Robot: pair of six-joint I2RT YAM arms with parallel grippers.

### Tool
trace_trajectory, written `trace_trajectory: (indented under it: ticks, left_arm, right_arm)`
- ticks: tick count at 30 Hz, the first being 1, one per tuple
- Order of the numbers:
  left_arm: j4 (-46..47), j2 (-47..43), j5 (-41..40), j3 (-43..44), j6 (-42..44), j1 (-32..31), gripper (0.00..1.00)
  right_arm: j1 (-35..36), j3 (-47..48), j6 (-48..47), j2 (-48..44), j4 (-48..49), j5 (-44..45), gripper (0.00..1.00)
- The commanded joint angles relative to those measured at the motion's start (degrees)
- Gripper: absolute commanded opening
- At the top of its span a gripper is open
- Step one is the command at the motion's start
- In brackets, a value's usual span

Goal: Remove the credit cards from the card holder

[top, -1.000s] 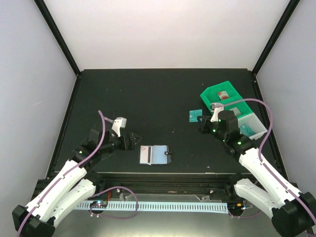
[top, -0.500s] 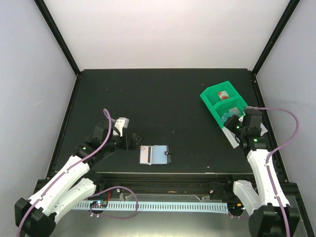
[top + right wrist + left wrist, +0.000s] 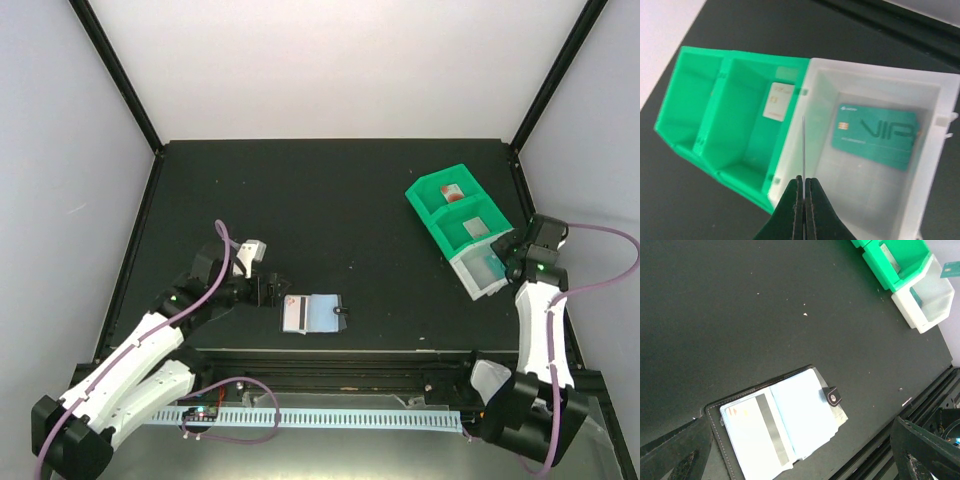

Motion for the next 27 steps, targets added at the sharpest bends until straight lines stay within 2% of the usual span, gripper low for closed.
trace_trajectory:
  ticks: [1, 7, 10, 15, 27]
  left_arm:
    - [0.56, 0.43, 1.27, 2.82, 1.10, 0.33, 0.99]
    - [-0.01, 0.18, 0.38, 2.87, 0.94, 0.31, 0.99]
    - [-0.02, 0.34, 0.45, 2.77, 0.86, 0.31, 0.99]
    - [-1.10, 0.46, 0.95, 3.83, 0.95, 0.35, 0.99]
    - [-1.70, 0.31, 1.37, 5.07, 0.58, 0.32, 0.99]
  right_arm:
    - [-2.69, 0.62, -0.54, 3.23, 1.29, 2.01, 0.01]
    - [-4.80, 0.90, -2.49, 8.95, 4.82, 0.78, 0.01]
    - [-6.53, 0.48, -5.39, 10.28, 9.10, -3.22, 0.01]
    - [-9.75, -1.19, -4.00, 13.58, 14.26, -9.14, 0.02]
    - [-9.85, -0.62, -2.00, 23.95, 18.53, -9.87, 0.02]
